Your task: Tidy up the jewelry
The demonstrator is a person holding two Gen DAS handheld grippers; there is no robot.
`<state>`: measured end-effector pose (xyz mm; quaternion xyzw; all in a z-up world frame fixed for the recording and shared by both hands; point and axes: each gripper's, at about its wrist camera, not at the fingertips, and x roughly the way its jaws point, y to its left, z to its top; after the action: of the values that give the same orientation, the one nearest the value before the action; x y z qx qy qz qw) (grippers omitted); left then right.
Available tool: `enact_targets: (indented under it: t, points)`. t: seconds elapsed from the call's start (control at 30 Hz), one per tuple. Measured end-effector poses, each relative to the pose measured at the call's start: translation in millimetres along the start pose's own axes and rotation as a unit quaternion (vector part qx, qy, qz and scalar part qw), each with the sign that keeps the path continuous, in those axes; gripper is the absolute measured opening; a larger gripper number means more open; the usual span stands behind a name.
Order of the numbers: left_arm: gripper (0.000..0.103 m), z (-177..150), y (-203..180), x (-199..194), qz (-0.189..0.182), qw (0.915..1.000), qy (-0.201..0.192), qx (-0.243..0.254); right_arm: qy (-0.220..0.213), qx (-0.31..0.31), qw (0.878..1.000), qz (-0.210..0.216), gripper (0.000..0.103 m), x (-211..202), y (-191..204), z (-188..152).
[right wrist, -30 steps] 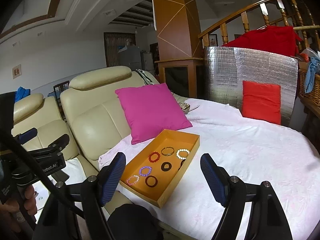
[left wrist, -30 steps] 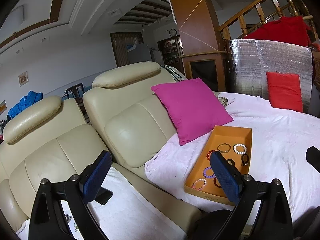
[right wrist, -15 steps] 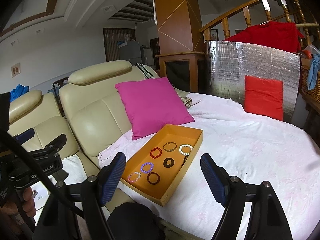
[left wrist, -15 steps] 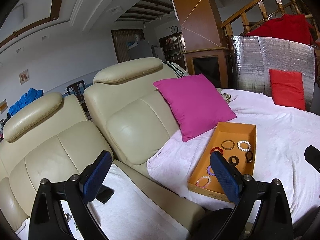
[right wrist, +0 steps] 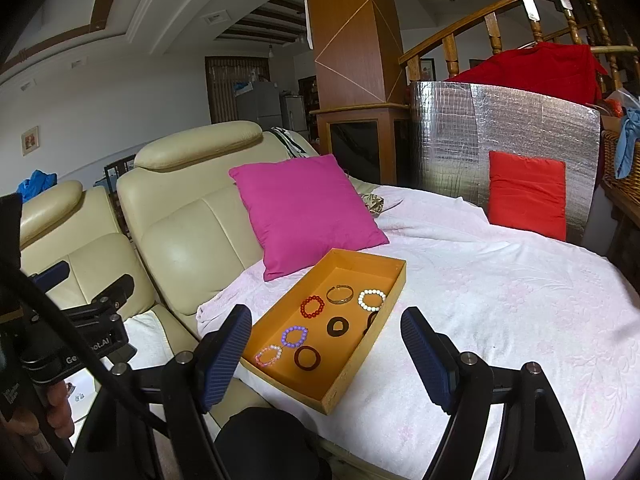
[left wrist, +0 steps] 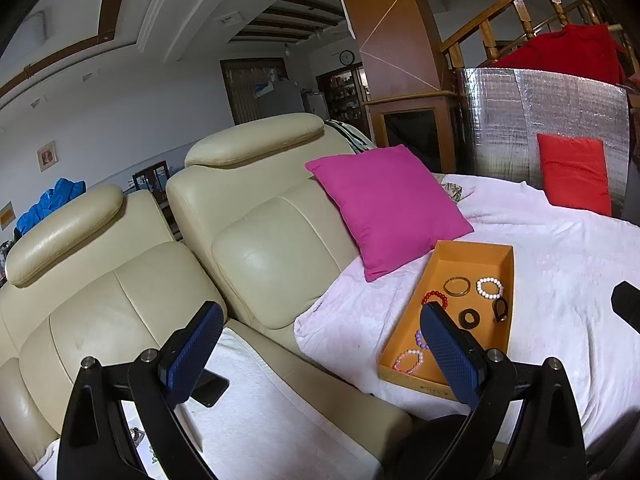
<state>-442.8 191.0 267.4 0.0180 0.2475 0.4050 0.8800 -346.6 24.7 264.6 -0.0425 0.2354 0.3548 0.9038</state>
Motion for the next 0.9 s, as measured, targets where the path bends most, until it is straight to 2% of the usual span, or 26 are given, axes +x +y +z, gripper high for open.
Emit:
enact_targets:
  t: [0.9]
  points:
    - [0.099, -4.1, 4.5, 12.5, -0.010, 0.9998, 0.015, 0.002, 0.005, -0.003, 1.000, -0.003, 0.080, 10.8, 6.6, -0.8]
